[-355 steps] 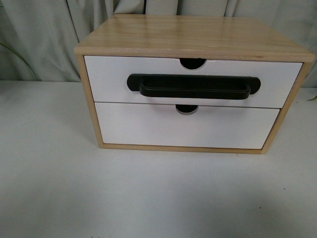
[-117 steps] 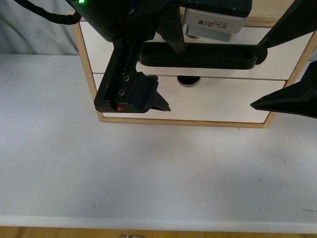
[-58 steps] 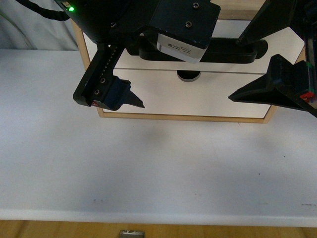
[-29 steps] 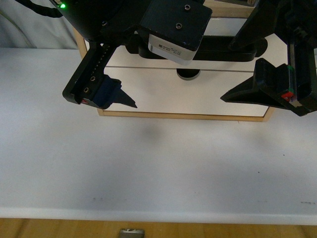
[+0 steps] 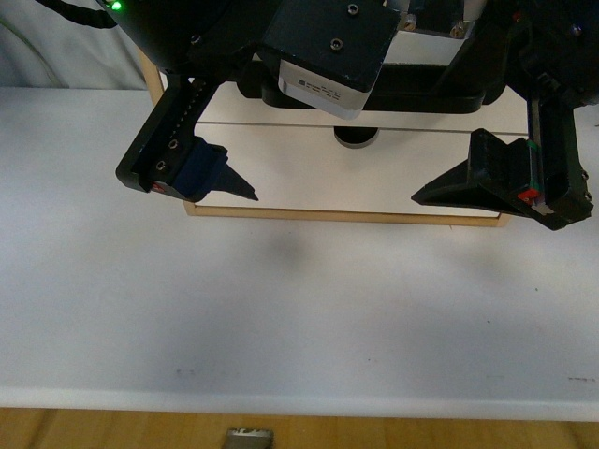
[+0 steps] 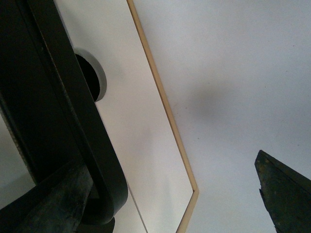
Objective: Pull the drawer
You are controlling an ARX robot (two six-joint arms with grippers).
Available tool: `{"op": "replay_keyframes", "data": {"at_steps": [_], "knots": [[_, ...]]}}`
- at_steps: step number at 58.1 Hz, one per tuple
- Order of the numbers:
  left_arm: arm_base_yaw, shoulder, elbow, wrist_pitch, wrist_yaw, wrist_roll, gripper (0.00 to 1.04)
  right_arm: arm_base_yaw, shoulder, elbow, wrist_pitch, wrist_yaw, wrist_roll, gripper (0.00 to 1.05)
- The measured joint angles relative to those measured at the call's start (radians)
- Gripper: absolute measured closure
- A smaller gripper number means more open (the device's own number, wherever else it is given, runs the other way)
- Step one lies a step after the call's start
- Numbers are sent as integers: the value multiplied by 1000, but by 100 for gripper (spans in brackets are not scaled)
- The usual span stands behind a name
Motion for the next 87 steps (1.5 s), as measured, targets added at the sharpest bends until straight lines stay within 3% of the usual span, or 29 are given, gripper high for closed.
{"op": "replay_keyframes", "data": {"at_steps": [30, 87], "knots": [[5, -31, -27, -53, 13, -6, 6, 4, -13, 13, -103, -26, -68, 9], [-24, -280, -291, -17, 53, 50, 6, 51, -229, -202, -102, -42, -54, 9]]}}
